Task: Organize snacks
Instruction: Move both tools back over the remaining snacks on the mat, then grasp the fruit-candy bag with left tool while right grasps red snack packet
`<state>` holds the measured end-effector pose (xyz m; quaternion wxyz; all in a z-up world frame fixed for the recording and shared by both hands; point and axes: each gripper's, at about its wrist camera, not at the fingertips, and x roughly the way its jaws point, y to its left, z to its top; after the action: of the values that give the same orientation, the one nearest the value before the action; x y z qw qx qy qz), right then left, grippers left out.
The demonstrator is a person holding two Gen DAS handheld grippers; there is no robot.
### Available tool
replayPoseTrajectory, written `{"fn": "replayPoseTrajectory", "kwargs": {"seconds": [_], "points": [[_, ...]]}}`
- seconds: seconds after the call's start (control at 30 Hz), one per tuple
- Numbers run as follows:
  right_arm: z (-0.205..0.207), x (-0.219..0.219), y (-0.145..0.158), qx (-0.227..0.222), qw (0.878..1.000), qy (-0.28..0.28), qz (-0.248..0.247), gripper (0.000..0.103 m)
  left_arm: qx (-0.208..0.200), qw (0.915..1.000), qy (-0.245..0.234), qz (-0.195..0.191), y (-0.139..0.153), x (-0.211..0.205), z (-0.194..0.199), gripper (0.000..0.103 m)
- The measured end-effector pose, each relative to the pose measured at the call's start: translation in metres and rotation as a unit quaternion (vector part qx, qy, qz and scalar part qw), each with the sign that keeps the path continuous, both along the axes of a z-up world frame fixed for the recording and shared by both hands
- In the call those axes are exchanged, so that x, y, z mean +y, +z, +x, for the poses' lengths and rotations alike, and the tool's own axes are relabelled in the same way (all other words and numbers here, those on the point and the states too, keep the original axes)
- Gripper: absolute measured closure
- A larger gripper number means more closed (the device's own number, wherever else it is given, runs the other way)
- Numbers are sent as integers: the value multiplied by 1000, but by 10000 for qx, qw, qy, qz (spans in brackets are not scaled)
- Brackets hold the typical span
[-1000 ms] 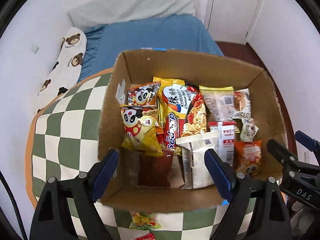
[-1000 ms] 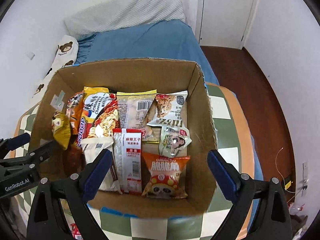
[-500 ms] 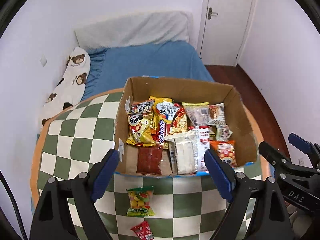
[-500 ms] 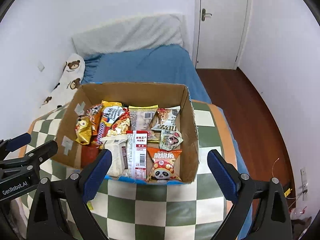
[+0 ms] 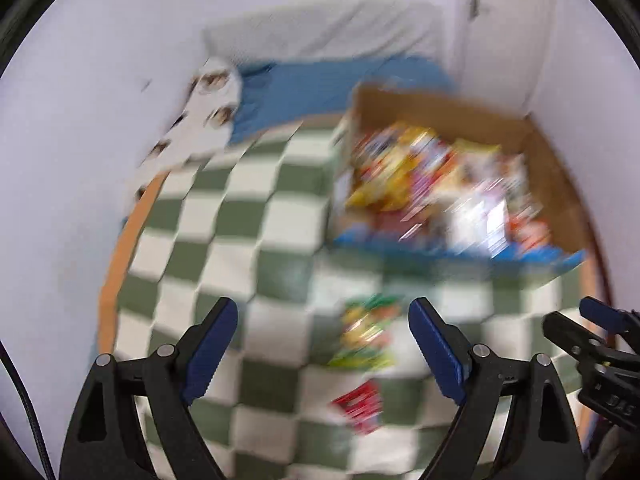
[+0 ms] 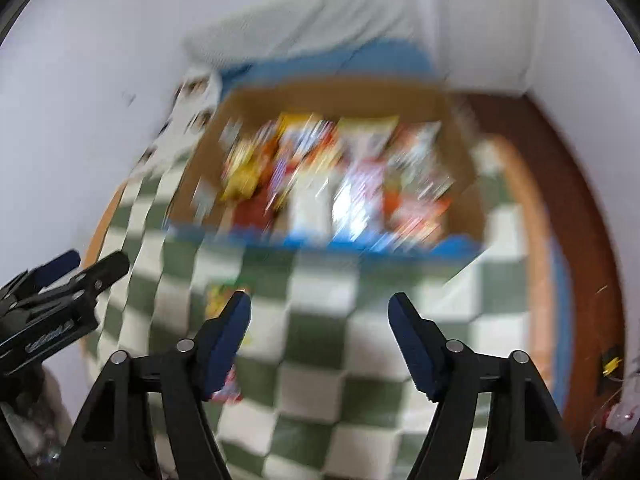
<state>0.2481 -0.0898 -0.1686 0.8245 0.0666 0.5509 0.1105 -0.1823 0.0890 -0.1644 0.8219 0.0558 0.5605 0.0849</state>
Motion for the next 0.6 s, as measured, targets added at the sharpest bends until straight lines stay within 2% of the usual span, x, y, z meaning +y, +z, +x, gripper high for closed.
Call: {"fn": "replayPoseTrajectory", "kwargs": {"seconds": [0.1, 0.17, 0.23, 0.37, 0.4, 0.43, 0.5, 0.6], "points": [[-4, 35, -47, 640, 9961, 371, 479, 28, 364, 9985, 302, 258, -30, 31, -17, 16], [-6, 61, -82, 1151, 9891, 544, 743, 28, 576, 9961, 513, 435, -49, 51, -29, 16], [-8, 83, -108, 1472, 9824, 658, 948, 28, 849, 9926, 750, 435, -69, 72, -41, 16], [-11, 128, -162, 2128, 9694, 782, 944, 28, 1178, 9870, 998, 458, -90, 95, -54, 16], [-12, 136, -173, 2238, 9670, 825, 897, 32, 1233, 9861, 1022, 436, -93, 98, -55, 16], [-13, 145, -182, 2326, 9646, 913, 839, 48, 1285, 9858, 1018, 373, -96, 99, -56, 16], [-20, 155, -197, 2428, 9628, 1022, 604, 62, 1335, 9868, 899, 188, -98, 97, -53, 16], [-28, 148, -192, 2189, 9695, 1009, 447, 67, 1373, 9881, 694, -25, -102, 86, -41, 16]]}}
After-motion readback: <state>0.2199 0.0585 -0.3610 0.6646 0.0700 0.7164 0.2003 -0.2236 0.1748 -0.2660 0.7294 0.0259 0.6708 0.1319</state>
